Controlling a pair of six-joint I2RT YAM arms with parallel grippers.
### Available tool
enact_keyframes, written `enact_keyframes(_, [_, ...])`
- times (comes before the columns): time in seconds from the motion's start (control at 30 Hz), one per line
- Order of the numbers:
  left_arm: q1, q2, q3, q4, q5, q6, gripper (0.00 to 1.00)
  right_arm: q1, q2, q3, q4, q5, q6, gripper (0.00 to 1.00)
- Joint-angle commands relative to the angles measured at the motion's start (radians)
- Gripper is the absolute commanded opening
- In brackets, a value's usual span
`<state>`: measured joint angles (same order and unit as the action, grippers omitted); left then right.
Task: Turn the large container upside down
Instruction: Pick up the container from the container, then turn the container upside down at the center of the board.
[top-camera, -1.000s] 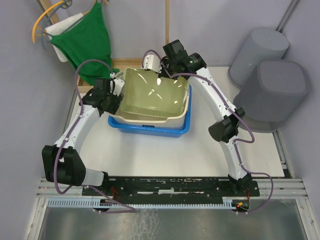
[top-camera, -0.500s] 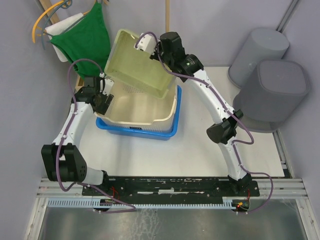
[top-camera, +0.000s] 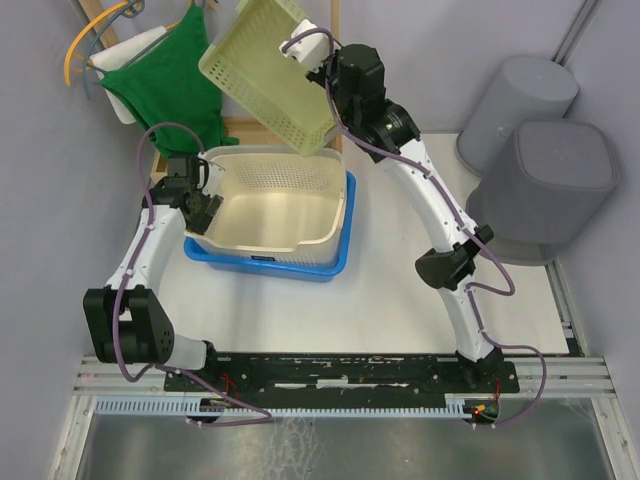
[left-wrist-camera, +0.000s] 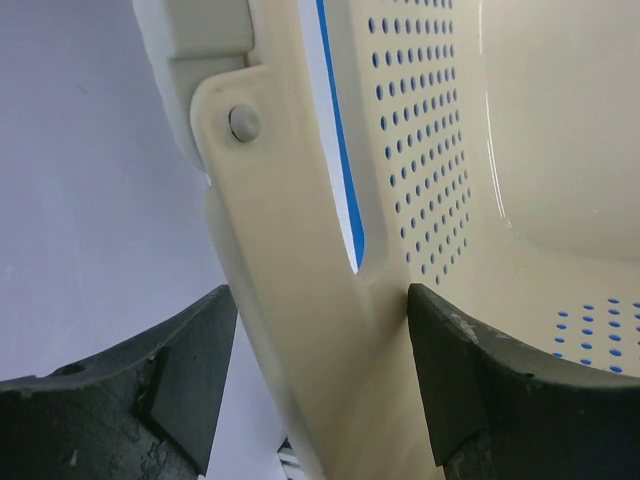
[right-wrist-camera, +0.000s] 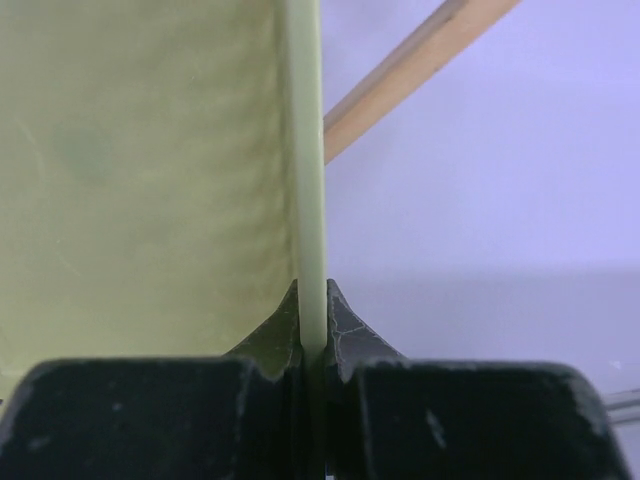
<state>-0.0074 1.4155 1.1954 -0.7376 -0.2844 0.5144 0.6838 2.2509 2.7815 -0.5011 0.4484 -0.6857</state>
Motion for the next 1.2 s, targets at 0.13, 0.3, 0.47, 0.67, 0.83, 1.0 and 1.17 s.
enact_keyframes(0.13, [0.144,0.064,0.013,0.08,-0.104,0.123,0.75,0.002,-0.276,-0.372,0.169,0.228,-0.275,0.0])
enact_keyframes(0.3, [0.203,0.093,0.034,0.093,-0.104,0.157,0.75,-0.023,-0.439,-0.903,0.648,0.346,-0.738,0.0])
enact_keyframes(0.47, [0.248,0.125,0.057,0.109,-0.101,0.188,0.75,-0.075,-0.572,-1.221,0.764,0.362,-0.837,0.0])
enact_keyframes(0.67, [0.301,0.157,0.134,0.105,-0.105,0.219,0.75,-0.118,-0.643,-1.453,0.821,0.393,-0.832,0.0])
enact_keyframes(0.83, [0.364,0.205,0.257,0.067,-0.098,0.227,0.75,-0.16,-0.689,-1.666,1.076,0.354,-0.97,0.0])
enact_keyframes(1.0, [0.379,0.217,0.311,0.011,-0.065,0.202,0.76,-0.174,-0.593,-1.888,1.464,0.316,-1.213,0.01])
enact_keyframes(1.17, [0.378,0.19,0.361,-0.09,0.041,0.155,0.77,-0.224,-0.397,-1.966,1.76,0.278,-1.459,0.0])
